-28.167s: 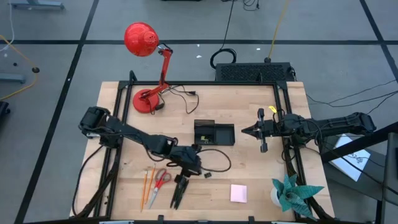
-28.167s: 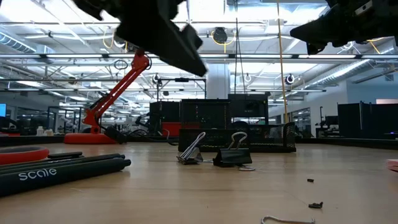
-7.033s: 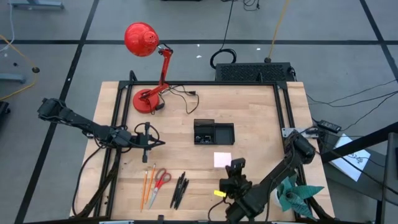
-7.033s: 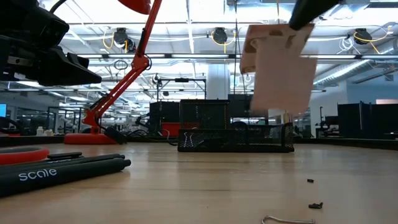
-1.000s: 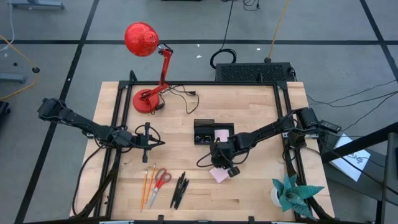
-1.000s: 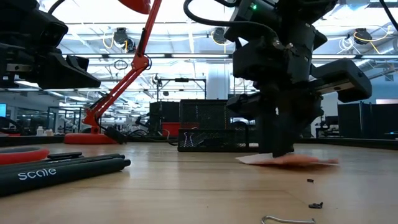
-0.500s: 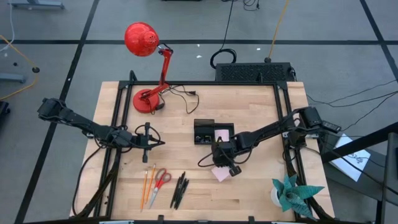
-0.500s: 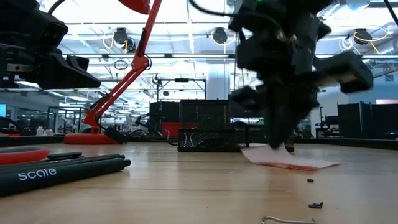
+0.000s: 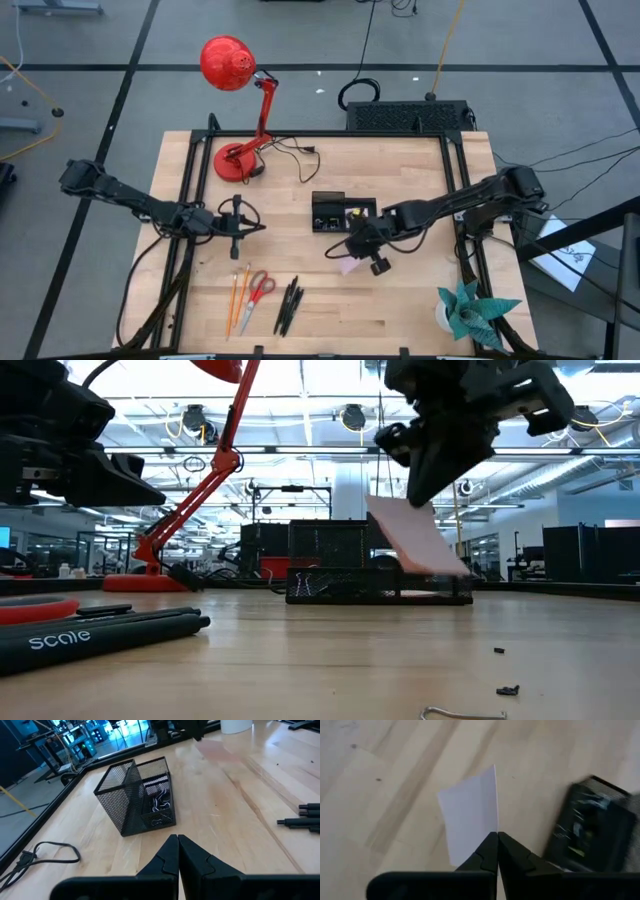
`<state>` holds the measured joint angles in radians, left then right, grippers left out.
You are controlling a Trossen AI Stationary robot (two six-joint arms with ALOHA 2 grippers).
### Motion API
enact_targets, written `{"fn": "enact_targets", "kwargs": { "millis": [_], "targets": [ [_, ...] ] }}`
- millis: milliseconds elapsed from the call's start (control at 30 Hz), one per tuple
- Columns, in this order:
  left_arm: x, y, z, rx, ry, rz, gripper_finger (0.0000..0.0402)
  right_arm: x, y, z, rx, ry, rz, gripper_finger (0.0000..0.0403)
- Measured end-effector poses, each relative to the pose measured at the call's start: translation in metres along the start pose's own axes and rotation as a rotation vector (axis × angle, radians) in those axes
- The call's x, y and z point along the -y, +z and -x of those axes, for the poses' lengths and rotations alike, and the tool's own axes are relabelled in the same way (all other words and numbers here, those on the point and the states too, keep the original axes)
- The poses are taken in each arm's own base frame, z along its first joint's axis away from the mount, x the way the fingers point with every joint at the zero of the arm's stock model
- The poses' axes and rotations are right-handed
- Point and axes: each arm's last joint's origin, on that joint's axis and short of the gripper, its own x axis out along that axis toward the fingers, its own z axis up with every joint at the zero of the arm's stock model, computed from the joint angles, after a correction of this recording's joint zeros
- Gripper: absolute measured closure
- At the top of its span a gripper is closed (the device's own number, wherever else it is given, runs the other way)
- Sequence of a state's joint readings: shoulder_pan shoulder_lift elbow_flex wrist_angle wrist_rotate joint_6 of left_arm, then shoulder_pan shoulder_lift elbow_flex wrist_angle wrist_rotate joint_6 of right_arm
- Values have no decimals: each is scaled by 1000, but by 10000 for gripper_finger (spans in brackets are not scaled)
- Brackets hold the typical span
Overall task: Pick and place office supplies into organizer
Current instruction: Put the pink sticky notes into the black desk organizer
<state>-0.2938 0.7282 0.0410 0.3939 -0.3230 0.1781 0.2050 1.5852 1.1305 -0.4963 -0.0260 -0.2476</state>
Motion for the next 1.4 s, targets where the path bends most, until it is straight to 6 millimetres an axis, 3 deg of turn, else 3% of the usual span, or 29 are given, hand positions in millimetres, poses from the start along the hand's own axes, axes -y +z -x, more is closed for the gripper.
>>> {"fn": "enact_targets", "kwargs": {
  "millis": [400,733,1067,1400],
  "targets": [
    [-1,0,0,2,0,19,396,30,-20,32,-114,-292,-209,403],
    [-1,0,0,-1,-1,25,396,52,-39,36,-226,-339,-319,403],
    [-1,0,0,-1,-1,23,396,74,-45,38,-188,-348,-428,403],
    [-1,0,0,-2,-1,21,396,75,-53,29,-140,-249,-483,403]
  ]
}}
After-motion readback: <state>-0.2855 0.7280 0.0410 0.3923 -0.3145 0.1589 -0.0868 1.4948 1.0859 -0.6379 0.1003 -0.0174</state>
